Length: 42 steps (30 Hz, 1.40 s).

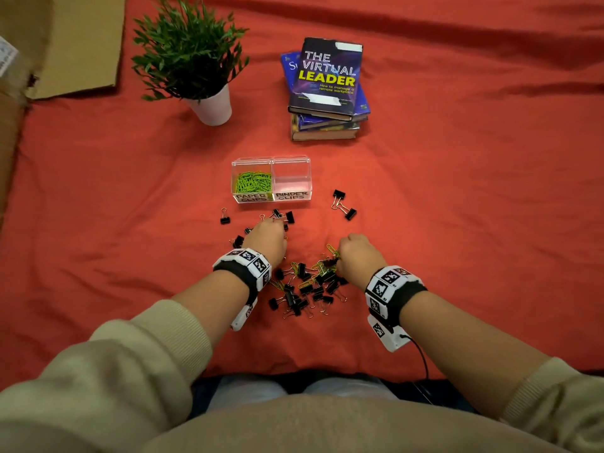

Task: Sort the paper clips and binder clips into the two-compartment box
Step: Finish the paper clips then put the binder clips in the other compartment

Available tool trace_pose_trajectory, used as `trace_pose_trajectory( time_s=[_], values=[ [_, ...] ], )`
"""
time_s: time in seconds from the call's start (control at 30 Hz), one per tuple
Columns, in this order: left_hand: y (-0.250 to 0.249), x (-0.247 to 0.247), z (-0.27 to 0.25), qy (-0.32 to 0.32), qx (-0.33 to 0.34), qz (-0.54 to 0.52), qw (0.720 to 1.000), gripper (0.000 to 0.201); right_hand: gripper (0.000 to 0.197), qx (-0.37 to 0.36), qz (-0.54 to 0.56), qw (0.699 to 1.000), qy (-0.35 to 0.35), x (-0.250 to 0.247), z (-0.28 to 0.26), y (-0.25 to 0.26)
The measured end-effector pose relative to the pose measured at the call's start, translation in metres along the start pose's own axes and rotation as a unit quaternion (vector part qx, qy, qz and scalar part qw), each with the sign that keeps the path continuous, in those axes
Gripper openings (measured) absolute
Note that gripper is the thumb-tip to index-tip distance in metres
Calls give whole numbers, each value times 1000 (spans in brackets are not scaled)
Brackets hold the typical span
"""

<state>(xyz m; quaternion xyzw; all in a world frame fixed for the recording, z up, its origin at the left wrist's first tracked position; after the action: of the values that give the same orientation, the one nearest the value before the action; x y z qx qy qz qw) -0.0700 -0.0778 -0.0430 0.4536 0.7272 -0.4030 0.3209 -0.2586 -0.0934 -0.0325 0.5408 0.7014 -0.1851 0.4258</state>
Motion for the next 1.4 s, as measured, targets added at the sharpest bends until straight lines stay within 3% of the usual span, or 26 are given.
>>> trace_pose_trajectory(
  time_s=[0.23, 0.33, 0.4, 0.53, 0.7, 0.77, 0.8, 0.87, 0.93, 1.03, 1.13, 1.3, 1.4],
  values=[
    [-13, -9, -10, -9, 32, -58, 998, 12, 23, 1, 17, 1000, 9, 0, 3, -2],
    [-30, -11, -19, 41, 73, -123, 989, 17, 23, 12, 55, 998, 8, -2, 5, -5],
    [-41, -7, -22, 69, 92, -133, 984, 15, 19, 29, 149, 988, 2, -6, 5, -11],
    [-56, 5, -23, 77, 126, -42, 988, 22, 9, 54, 414, 908, 11, -21, 6, -28],
    [-58, 18, -13, 83, 128, -1, 988, 25, 24, 76, 654, 752, 23, -38, 3, -43],
    [-50, 12, -5, 55, 97, -8, 994, 17, 19, 81, 676, 732, 30, -37, 3, -45],
    [-43, 7, -2, 37, 73, -14, 997, 12, 15, 85, 654, 751, 30, -36, 4, -45],
    [-27, -3, 3, 2, 26, -35, 999, 8, 18, 100, 533, 840, 18, -33, 6, -45],
    [-19, -9, 2, -12, 24, -48, 998, 7, 26, 108, 383, 917, 8, -28, 9, -37],
    [-25, -6, -9, 19, 82, -48, 995, 7, 41, 94, 225, 969, 30, -16, 13, -14],
    [-33, 8, -20, 61, 124, -46, 989, 12, 43, 71, 136, 987, 38, -12, 14, -1],
    [-20, 21, -28, 108, 143, -10, 984, 25, 26, 99, 142, 985, 8, -23, 13, -10],
    [-11, 18, -27, 104, 146, 26, 984, 27, 24, 56, 148, 987, 0, -26, 10, -10]
  ],
)
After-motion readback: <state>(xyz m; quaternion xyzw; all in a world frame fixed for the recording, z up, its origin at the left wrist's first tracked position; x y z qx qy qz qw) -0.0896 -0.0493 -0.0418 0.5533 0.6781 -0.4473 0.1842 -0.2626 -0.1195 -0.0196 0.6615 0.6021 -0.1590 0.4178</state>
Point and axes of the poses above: each hand's wrist, its own z-axis towards the middle knuckle, its own x-axis out of the palm, y = z × x, the point moved 3 cm from there along z, towards the middle knuckle, and after that the axes turned 6 degrees about y, right-handed, at the moved point
